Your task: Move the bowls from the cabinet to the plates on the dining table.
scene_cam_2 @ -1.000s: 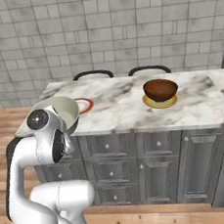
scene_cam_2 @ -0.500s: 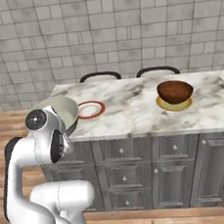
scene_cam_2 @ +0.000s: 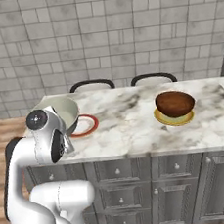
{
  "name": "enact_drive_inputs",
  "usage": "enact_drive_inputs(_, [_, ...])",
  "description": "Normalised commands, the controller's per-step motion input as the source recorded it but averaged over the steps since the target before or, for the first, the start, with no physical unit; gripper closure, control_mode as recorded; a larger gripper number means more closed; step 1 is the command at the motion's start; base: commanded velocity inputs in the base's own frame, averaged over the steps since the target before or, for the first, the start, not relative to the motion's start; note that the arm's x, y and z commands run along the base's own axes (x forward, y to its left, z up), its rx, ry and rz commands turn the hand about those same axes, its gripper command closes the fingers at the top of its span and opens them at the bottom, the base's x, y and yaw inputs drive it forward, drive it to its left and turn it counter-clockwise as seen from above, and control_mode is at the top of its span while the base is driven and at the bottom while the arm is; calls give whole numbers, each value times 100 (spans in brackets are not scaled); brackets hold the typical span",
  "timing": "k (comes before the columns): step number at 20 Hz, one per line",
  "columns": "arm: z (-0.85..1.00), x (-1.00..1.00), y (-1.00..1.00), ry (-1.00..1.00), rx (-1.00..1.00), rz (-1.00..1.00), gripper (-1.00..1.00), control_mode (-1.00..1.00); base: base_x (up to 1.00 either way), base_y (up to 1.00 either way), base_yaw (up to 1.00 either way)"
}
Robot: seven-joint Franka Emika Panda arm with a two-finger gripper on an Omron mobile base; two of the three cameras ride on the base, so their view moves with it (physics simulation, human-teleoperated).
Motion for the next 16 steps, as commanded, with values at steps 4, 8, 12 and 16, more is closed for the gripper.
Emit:
enact_drive_inputs(4, [0, 0, 0, 0, 0, 0, 100, 100, 41, 0, -9])
enact_drive_inputs(8, [0, 0, 0, 0, 0, 0, 100, 100, 35, 0, -9])
enact_drive_inputs(12, [0, 0, 0, 0, 0, 0, 100, 100, 35, 0, -8])
enact_drive_inputs(16, [0, 0, 0, 0, 0, 0, 100, 100, 31, 0, -8])
